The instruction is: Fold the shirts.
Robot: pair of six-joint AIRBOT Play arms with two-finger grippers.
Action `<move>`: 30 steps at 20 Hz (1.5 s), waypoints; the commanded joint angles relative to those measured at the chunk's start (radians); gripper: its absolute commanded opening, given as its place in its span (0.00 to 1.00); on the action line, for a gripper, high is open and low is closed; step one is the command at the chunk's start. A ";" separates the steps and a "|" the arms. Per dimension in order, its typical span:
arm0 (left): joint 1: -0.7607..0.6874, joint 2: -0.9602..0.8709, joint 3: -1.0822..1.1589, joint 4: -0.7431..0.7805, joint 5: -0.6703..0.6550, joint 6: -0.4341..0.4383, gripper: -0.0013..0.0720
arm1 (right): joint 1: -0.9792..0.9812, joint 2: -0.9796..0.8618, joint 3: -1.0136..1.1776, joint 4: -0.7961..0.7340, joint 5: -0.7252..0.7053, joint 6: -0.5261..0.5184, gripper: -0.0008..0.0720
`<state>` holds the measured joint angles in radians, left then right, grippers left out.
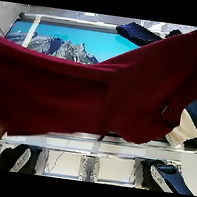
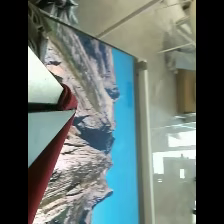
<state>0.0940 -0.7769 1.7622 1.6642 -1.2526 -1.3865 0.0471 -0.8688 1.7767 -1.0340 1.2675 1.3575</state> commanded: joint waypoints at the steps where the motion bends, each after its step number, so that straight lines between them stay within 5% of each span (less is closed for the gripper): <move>1: -0.140 -0.208 0.032 0.201 -0.088 -0.047 0.03 | 0.000 -0.173 0.023 -0.056 0.088 0.017 0.04; 6: -0.031 -0.622 0.003 0.081 0.034 -0.054 0.03 | 0.004 -0.567 0.024 -0.058 0.044 0.011 0.04; 13: -0.025 -1.038 0.004 0.055 0.217 -0.079 0.03 | 0.010 -0.975 0.025 -0.016 -0.286 0.016 0.04; 18: -0.024 -1.022 0.004 0.055 0.220 -0.096 0.03 | 0.009 -0.992 0.051 -0.098 -0.212 0.018 0.04; 24: -0.004 -0.945 -0.088 0.041 -0.002 -0.110 0.03 | 0.045 -0.964 0.010 -0.232 0.028 0.014 0.04; 30: 0.001 -0.944 -0.280 0.006 0.040 -0.102 0.03 | 0.053 -0.964 -0.143 -0.246 0.027 0.015 0.04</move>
<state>0.0925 -1.7233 1.5608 1.6840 -1.2278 -1.4929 0.0971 -1.8336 1.6920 -1.2602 1.2716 1.3727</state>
